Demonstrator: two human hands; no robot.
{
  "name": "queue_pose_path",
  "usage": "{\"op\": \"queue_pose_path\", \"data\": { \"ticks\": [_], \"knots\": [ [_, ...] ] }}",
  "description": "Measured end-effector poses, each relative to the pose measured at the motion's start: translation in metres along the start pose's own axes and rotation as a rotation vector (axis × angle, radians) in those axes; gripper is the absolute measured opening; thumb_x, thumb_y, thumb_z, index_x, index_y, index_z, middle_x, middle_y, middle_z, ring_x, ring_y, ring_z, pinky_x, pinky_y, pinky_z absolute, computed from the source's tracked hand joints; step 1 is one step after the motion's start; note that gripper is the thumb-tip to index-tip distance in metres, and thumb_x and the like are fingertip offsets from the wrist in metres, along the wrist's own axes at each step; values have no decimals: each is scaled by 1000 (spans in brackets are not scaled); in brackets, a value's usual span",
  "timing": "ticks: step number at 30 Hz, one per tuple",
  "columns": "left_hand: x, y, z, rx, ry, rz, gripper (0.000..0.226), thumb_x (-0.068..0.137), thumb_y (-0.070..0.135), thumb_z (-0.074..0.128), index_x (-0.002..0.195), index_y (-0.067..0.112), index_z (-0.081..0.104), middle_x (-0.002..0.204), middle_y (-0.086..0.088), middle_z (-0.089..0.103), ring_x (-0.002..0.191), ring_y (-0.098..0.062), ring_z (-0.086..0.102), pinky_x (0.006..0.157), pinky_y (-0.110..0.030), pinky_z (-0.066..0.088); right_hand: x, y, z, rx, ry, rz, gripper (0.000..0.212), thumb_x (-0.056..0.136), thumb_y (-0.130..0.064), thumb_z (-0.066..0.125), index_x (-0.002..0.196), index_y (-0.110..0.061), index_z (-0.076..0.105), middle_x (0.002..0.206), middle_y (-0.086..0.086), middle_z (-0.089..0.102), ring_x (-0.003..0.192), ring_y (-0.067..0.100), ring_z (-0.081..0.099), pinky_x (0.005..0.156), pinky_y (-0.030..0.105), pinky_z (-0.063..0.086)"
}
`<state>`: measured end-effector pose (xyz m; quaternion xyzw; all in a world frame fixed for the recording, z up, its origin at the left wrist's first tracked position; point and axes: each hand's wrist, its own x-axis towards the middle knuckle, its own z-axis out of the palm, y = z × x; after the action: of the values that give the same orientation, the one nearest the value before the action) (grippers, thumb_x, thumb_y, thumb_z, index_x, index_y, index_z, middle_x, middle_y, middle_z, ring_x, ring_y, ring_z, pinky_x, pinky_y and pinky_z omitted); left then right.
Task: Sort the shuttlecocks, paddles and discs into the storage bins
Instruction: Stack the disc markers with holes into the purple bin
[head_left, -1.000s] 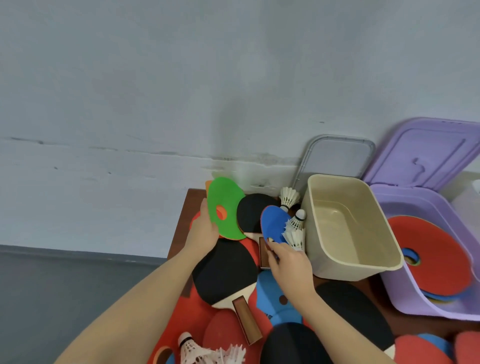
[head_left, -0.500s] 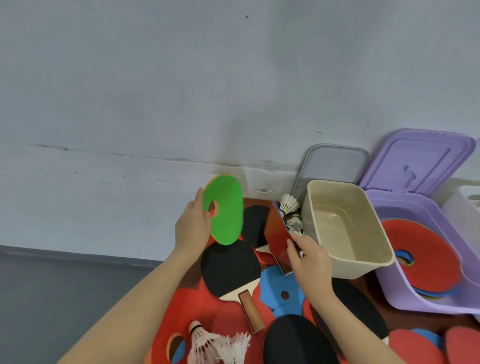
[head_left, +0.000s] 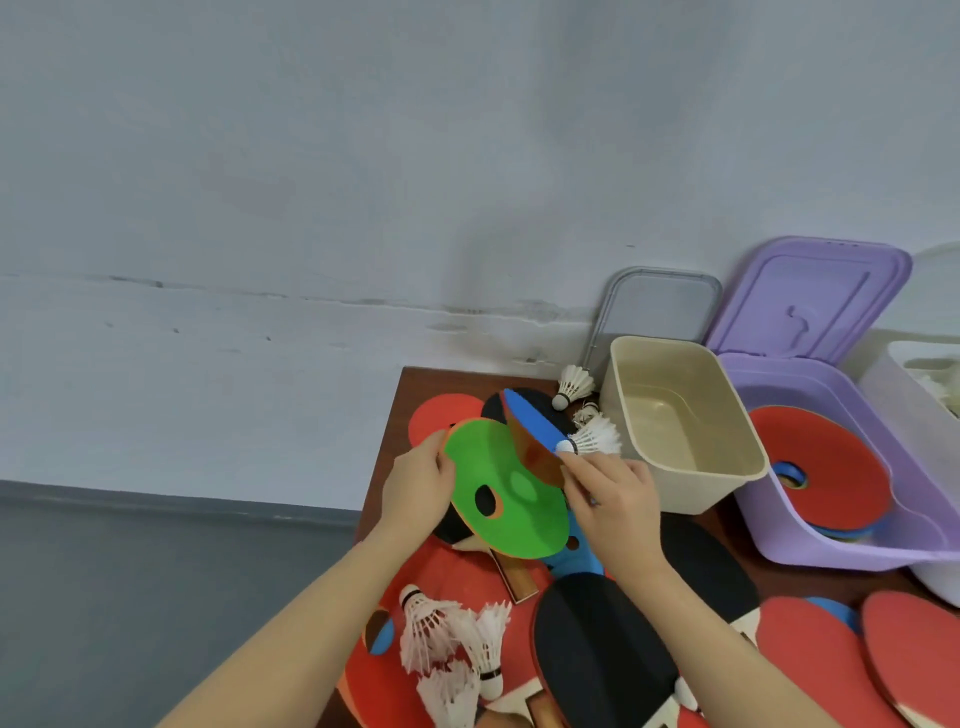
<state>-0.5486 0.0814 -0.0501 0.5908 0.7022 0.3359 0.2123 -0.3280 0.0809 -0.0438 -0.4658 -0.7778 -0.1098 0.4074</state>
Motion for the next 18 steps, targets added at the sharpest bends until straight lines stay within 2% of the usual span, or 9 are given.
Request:
{"op": "queue_pose_path", "data": {
  "ticks": [3, 6, 9, 12, 15, 17, 18],
  "knots": [
    [-5, -8, 6, 1, -110, 14, 28, 97, 24, 40, 120, 25, 57, 95, -2, 69, 84, -22, 63, 72, -40, 52, -15, -6, 6, 12, -96, -23, 21, 84, -23, 53, 91, -19, 72, 77, -8, 65, 71, 12, 58, 64, 29, 41],
    [-10, -17, 7, -37, -166, -8, 32, 99, 28, 36, 127, 29, 53, 102, 1, 68, 93, -20, 62, 79, -40, 51, -30, -12, 11, 106, -269, 51, 27, 84, -28, 47, 91, -23, 73, 79, -10, 66, 73, 13, 61, 62, 34, 46],
    [-12, -19, 6, -23, -217, -30, 43, 99, 45, 29, 132, 25, 49, 115, 2, 64, 107, -17, 58, 89, -39, 49, -38, -16, 13, 228, -453, 139, 25, 86, -30, 50, 98, -29, 73, 82, -13, 66, 74, 9, 58, 67, 33, 42],
    [-9, -18, 6, 12, -265, -38, 44, 93, 57, 33, 122, 27, 51, 108, 5, 63, 99, -15, 59, 83, -41, 52, -40, -23, 13, 322, -600, 130, 25, 88, -32, 52, 104, -31, 70, 92, -15, 66, 82, 6, 56, 76, 32, 37],
    [-4, -21, 9, 83, -265, -38, 34, 88, 38, 52, 117, 21, 50, 107, 0, 62, 97, -21, 60, 79, -42, 53, -40, -23, 16, 390, -631, 242, 21, 89, -37, 59, 106, -30, 69, 96, -20, 62, 91, 1, 53, 88, 31, 33],
    [-3, -24, 12, 115, -251, -26, 30, 86, 24, 53, 115, 14, 49, 106, -6, 61, 97, -26, 59, 77, -45, 52, -42, -16, 16, 397, -518, 379, 25, 87, -41, 60, 106, -27, 68, 100, -17, 63, 97, 3, 55, 91, 33, 37],
    [-3, -25, 13, 123, -237, -19, 33, 87, 21, 52, 118, 12, 48, 107, -8, 60, 97, -27, 59, 77, -45, 52, -43, -10, 16, 345, -454, 421, 26, 87, -38, 60, 108, -25, 67, 103, -11, 63, 99, 9, 56, 89, 36, 40]
  ]
}}
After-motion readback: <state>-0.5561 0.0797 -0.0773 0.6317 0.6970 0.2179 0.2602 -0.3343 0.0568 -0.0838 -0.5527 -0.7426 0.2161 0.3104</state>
